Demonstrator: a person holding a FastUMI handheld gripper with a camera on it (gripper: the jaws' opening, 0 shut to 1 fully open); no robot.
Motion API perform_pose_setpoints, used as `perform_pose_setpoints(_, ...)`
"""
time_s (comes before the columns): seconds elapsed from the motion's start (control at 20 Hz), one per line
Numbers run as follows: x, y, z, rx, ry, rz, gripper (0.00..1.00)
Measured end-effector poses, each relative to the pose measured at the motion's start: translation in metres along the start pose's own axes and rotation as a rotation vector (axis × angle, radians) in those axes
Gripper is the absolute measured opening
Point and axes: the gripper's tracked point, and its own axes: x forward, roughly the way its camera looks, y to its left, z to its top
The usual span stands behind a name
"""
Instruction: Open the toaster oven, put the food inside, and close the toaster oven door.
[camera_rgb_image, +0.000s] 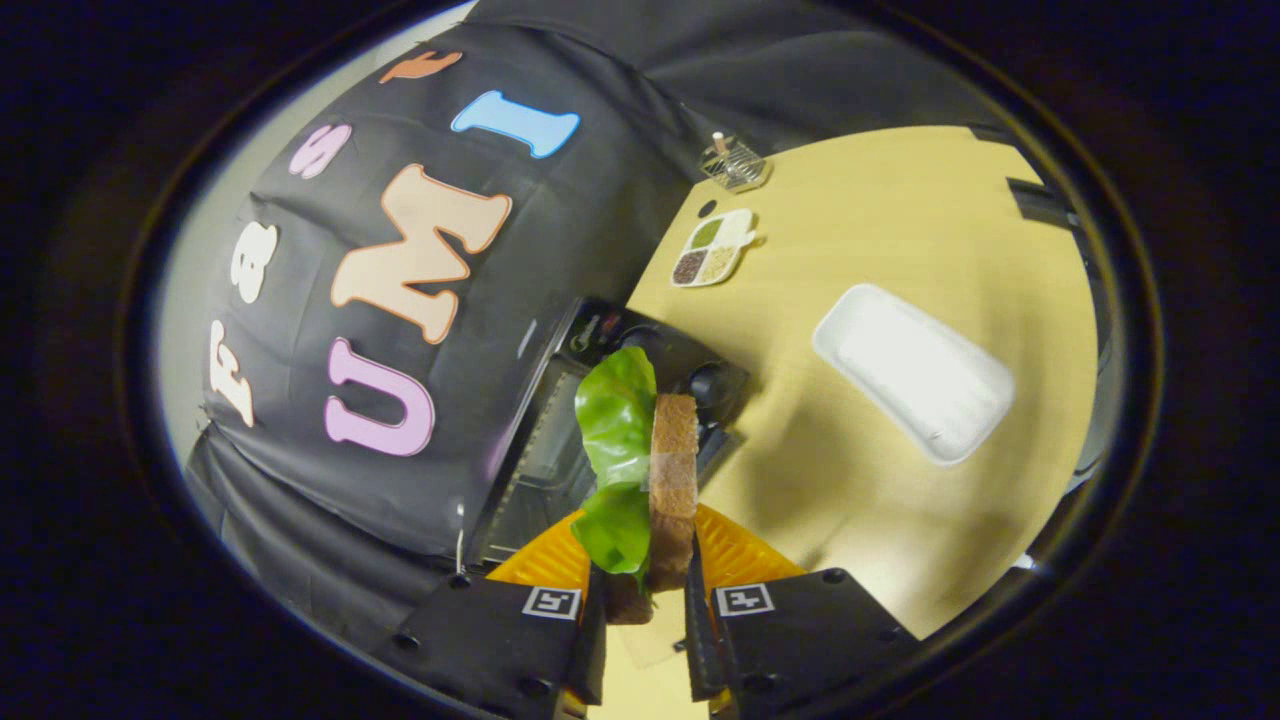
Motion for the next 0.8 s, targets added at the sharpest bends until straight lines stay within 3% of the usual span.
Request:
perform_pose_setpoints(0.2,0.040,0.030,-0.023,0.058,-0.025,0.050,0.35)
perform_pose_setpoints(0.5,0.095,0.048,-0.058,0.076,-0.018,0.058,0.35)
perform_pose_setpoints(0.8,0.125,0.057,-0.064,0.065,-0.052,0.073,0.35)
